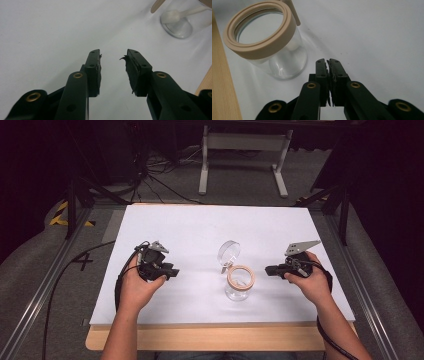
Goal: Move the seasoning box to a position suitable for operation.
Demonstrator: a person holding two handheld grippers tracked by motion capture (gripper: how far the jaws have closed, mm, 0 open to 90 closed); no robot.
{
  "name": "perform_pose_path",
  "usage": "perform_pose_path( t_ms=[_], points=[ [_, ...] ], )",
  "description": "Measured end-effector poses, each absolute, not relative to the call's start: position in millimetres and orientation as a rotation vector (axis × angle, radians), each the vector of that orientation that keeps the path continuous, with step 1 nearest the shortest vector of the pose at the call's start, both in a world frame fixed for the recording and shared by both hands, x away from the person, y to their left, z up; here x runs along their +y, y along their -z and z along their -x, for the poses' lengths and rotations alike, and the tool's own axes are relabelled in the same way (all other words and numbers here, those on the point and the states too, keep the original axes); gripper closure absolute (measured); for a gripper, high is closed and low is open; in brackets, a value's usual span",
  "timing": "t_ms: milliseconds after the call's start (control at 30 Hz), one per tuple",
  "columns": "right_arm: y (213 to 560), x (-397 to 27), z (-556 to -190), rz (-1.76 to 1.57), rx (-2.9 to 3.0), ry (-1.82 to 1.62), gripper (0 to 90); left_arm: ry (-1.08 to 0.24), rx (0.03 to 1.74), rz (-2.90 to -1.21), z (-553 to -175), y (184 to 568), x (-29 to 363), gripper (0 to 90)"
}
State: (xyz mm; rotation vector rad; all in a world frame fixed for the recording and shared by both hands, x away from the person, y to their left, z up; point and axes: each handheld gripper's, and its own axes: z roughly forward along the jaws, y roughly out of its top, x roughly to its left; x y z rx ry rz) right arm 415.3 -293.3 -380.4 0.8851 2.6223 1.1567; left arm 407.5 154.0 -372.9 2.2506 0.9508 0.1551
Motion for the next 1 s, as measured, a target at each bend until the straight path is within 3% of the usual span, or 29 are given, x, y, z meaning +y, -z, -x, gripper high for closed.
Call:
perform_pose_path(
  t_ms=[567,1000],
  points=[
    [411,-260,-418,-0.836,2.718,-1.069,89.6,-0.123,0.931,-2.29,-407,374,146,63.6],
    [415,-248,-415,-0.799,2.752,-1.057,89.7,-0.118,0.924,-2.292,-407,374,145,63.6]
  ],
)
